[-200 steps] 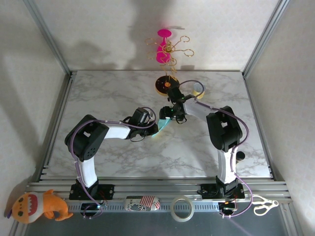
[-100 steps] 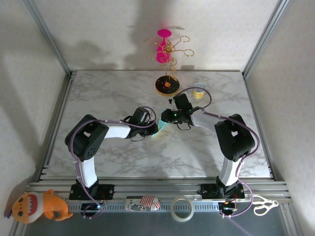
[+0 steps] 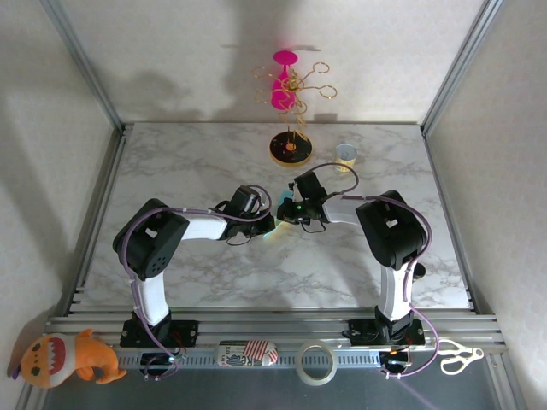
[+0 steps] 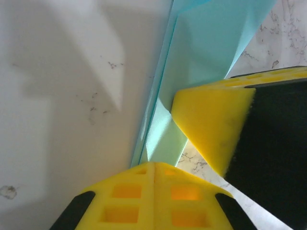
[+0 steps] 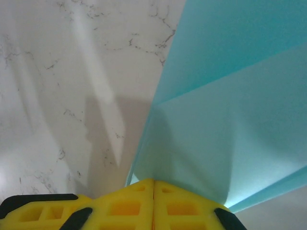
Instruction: Fold a paper plane with a square sheet of paper (pick it up from the middle)
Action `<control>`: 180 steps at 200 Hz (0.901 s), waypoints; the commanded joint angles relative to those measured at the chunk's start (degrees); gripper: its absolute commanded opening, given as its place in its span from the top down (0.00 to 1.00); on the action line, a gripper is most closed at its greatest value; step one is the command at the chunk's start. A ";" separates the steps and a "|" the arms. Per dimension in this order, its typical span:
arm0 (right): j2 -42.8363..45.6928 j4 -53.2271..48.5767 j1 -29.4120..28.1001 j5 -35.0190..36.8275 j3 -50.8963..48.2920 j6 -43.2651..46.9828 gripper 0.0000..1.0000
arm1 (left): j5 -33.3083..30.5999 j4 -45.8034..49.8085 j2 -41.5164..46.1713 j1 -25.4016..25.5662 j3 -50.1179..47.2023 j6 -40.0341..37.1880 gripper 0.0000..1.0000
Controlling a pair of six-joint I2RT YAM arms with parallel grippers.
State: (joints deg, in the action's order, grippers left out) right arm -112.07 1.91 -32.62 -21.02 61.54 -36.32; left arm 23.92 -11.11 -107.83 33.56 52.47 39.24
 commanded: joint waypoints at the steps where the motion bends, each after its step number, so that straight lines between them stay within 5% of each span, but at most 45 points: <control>1: -2.05 -1.52 -0.29 2.01 -0.66 -1.20 0.91 | -3.55 6.94 -1.87 -0.43 -0.37 0.13 1.00; 62: -3.74 -4.88 0.28 3.34 -0.31 -0.61 0.91 | 1.11 4.69 4.09 -0.43 2.42 1.07 0.93; 119: -6.21 -9.44 0.27 4.70 1.49 -0.39 0.93 | 5.89 1.17 1.03 -0.25 2.29 3.44 0.95; 180: -7.20 -11.45 0.27 5.19 1.90 0.01 0.94 | 1.10 4.35 0.61 -0.71 1.98 2.02 0.97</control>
State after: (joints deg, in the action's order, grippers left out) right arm -114.21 -1.17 -32.51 -20.93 64.97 -36.88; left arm 27.22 -8.45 -106.54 33.54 53.69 41.85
